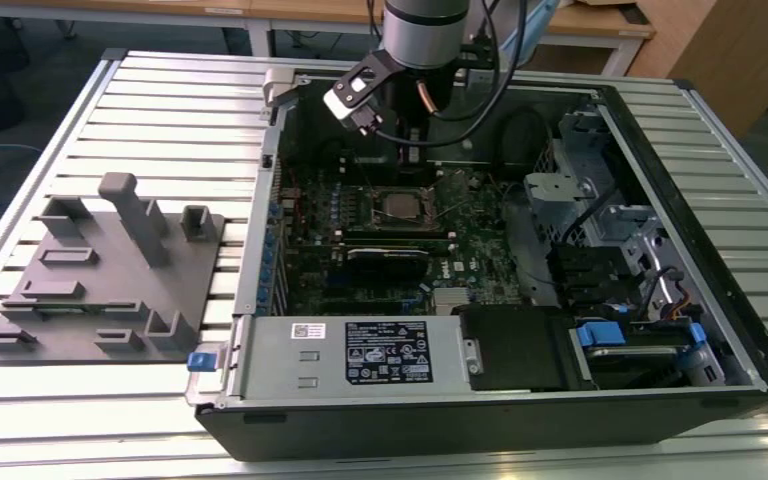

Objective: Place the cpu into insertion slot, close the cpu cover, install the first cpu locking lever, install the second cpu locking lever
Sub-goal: 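Close the cpu cover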

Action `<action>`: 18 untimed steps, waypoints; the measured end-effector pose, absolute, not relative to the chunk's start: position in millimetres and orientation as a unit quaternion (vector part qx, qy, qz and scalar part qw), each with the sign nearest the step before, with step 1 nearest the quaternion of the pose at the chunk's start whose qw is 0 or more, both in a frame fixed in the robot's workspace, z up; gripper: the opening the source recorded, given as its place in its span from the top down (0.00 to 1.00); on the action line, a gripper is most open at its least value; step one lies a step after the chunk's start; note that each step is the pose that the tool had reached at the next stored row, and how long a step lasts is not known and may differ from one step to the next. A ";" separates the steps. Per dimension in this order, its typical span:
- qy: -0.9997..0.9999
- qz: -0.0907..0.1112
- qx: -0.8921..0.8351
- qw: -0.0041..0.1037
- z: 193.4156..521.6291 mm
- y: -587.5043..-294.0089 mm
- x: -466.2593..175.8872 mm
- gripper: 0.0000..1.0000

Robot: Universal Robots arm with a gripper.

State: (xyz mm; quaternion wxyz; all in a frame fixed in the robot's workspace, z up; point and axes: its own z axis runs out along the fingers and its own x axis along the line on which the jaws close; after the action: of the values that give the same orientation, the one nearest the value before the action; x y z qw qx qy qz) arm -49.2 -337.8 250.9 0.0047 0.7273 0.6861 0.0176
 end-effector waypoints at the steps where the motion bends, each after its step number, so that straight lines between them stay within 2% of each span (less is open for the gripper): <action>1: 0.686 0.018 0.727 0.005 251.9 -337.8 -49.2 0.90; 18: 0.686 0.018 0.727 0.005 255.8 -337.8 -48.0 0.90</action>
State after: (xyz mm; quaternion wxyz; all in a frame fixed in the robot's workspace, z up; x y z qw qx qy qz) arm -48.0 -337.8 255.8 0.0047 0.7273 0.6861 0.0175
